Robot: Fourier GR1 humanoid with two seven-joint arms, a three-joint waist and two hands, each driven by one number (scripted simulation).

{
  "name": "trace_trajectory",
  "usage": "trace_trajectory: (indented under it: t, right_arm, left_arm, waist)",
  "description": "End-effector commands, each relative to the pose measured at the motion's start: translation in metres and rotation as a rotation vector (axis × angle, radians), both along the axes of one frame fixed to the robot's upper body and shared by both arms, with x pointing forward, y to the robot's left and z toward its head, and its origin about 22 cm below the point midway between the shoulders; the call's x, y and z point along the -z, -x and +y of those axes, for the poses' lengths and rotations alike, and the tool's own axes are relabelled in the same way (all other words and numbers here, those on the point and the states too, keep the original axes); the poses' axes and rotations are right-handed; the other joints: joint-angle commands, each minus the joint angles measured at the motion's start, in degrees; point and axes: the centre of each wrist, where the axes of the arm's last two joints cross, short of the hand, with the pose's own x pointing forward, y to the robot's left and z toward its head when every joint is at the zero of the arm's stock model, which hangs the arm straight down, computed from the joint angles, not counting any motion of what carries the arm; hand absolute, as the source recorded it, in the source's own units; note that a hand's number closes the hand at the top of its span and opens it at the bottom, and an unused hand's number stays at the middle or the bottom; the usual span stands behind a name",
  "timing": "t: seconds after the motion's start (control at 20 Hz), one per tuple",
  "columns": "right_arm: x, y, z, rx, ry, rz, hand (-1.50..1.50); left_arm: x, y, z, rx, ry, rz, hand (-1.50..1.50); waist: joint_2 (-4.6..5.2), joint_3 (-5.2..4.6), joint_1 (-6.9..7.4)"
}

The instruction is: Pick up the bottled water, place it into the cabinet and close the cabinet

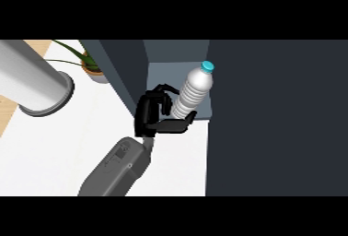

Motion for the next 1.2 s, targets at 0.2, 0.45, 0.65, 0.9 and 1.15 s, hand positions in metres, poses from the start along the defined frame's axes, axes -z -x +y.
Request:
trace_trajectory:
  t: [0.2, 0.45, 0.65, 0.9, 1.15]
  right_arm:
    - [-0.014, -0.005, -0.001, 0.009, -0.036, -0.062, -1.5]
    - [-0.025, -0.004, -0.007, -0.035, -0.023, -0.051, -1.5]
    - [-0.026, -0.004, -0.007, -0.03, -0.019, -0.074, -1.5]
    - [-0.019, -0.002, -0.01, -0.027, -0.025, -0.069, -1.5]
    - [-0.01, -0.005, -0.014, -0.032, -0.029, -0.08, -1.5]
  left_arm:
    - [-0.034, -0.043, -0.026, -0.093, -0.136, 0.044, 1.5]
    - [-0.041, -0.07, -0.02, -0.117, -0.126, 0.069, 1.5]
    - [-0.039, -0.079, -0.02, -0.172, -0.297, 0.056, 1.5]
    - [-0.02, -0.089, 0.011, -0.259, -0.376, 0.141, 1.5]
    - [-0.015, -0.093, 0.025, -0.342, -0.307, 0.148, 1.5]
  waist:
    - [0.31, -0.01, -0.75]
    - [0.69, -0.04, -1.76]
    - [0.81, -0.02, -2.12]
    - [1.12, -0.04, -2.54]
    - [1.4, -0.08, -2.87]
